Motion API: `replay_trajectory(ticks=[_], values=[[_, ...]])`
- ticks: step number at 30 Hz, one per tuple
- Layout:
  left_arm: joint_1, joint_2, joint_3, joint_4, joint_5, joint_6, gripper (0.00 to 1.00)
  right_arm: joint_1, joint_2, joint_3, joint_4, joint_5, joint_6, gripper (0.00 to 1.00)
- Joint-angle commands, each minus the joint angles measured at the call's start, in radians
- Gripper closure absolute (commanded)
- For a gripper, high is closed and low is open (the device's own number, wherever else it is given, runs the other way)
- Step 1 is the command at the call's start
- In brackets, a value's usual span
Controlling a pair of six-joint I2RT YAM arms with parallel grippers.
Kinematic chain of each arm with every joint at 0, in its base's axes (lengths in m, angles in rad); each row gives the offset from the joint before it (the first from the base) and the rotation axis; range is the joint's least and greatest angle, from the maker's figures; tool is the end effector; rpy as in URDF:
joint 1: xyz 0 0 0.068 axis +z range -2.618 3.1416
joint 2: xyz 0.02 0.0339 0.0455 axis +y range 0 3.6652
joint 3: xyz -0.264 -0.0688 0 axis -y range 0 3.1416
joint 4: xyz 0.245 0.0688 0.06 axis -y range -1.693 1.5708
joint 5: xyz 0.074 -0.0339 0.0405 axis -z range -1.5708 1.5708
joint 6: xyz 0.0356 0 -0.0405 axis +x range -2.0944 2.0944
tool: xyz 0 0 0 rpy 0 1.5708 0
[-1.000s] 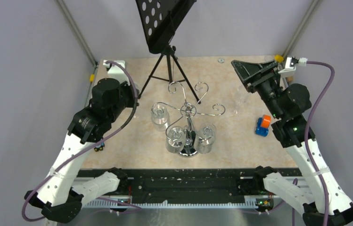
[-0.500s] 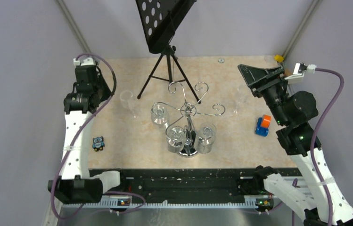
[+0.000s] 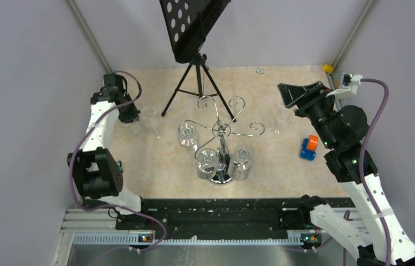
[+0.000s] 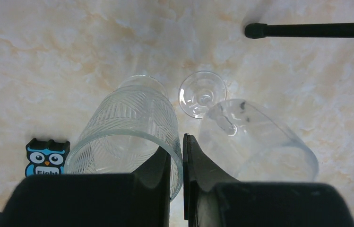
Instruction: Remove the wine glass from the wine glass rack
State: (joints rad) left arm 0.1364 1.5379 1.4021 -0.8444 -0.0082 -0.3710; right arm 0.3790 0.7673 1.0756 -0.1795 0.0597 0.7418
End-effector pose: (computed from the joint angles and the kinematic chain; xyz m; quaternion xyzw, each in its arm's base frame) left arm 0.3202 0.0442 0.3126 -0.2413 0.9258 -0.0302 0.2895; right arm 0.1437 0.0549 0.4424 0.1411 0.6450 0.3824 0.6464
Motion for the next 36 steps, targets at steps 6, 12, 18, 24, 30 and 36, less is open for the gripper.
replay_trajectory(ticks=[6,12,18,24,30,36], values=[[0.009,0.15,0.04,0.039,-0.02,-0.002,1.0,0.006,-0.031,0.039,-0.007,0.04,-0.074,0.34],[0.025,0.158,0.021,0.06,-0.014,-0.005,1.0,0.006,-0.031,0.041,-0.012,0.04,-0.078,0.34],[0.048,0.152,0.007,0.068,-0.003,-0.02,1.0,0.006,-0.031,0.04,-0.013,0.035,-0.072,0.34],[0.057,0.13,0.022,0.08,-0.006,-0.02,1.0,0.006,-0.023,0.043,-0.008,0.025,-0.067,0.34],[0.072,0.203,0.039,0.073,-0.014,-0.014,1.0,0.006,-0.022,0.037,-0.007,0.022,-0.064,0.34],[0.074,0.234,0.043,0.068,-0.012,-0.008,0.98,0.006,-0.029,0.041,-0.017,0.031,-0.067,0.34]])
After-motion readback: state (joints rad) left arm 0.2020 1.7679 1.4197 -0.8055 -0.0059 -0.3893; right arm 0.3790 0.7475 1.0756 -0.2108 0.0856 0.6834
